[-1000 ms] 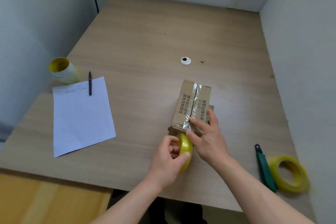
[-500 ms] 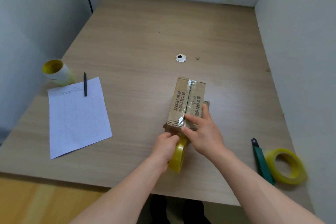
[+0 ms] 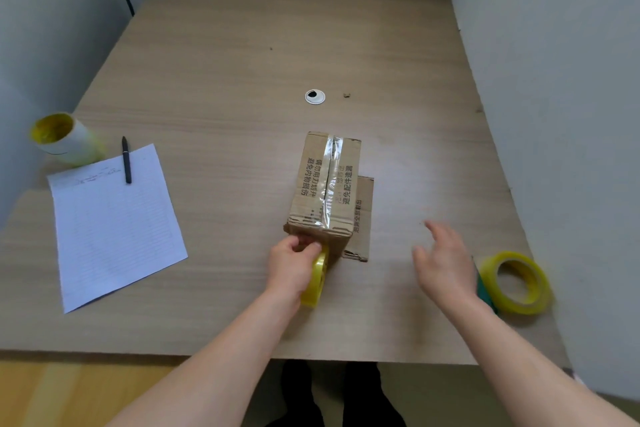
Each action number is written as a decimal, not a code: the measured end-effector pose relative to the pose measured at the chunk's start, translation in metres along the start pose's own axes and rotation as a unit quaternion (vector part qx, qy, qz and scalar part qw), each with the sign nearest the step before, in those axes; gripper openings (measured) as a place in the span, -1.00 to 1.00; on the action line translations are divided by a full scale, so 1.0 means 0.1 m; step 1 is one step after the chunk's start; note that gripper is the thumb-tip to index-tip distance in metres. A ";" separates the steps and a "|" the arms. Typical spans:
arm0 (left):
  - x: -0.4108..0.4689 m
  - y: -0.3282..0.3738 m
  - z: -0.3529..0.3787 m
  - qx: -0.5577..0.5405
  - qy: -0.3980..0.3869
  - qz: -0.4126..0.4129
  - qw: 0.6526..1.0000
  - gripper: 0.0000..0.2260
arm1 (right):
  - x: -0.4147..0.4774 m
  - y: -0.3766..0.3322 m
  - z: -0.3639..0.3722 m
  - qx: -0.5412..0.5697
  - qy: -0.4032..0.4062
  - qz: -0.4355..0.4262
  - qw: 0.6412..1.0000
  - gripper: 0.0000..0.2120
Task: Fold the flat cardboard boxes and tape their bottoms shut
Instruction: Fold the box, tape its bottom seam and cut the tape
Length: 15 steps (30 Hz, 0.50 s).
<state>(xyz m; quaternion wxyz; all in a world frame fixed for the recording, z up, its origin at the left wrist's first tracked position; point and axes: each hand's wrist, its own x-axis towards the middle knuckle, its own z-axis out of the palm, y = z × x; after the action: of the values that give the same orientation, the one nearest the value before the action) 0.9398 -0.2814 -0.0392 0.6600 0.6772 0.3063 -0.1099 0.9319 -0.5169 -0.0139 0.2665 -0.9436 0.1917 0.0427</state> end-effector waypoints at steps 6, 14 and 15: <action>0.01 -0.06 0.00 -0.011 -0.007 -0.004 1.000 -0.91 | -0.08 0.78 -0.03 -0.203 -0.054 0.103 0.972 -0.42; 0.01 -0.06 0.02 -0.020 -0.001 -0.009 1.000 -0.90 | -0.19 0.75 0.13 -0.176 -0.043 -0.012 0.983 -0.48; 0.01 -0.06 0.02 -0.019 -0.002 -0.010 1.000 -0.90 | -0.23 0.75 0.18 -0.176 -0.046 -0.042 0.982 -0.47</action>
<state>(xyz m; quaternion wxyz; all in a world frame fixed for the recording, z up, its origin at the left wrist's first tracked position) 0.9374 -0.2834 -0.0452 0.6724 0.6610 0.3138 -0.1116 0.8824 -0.5588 -0.0614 0.1067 -0.9801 0.1286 0.1075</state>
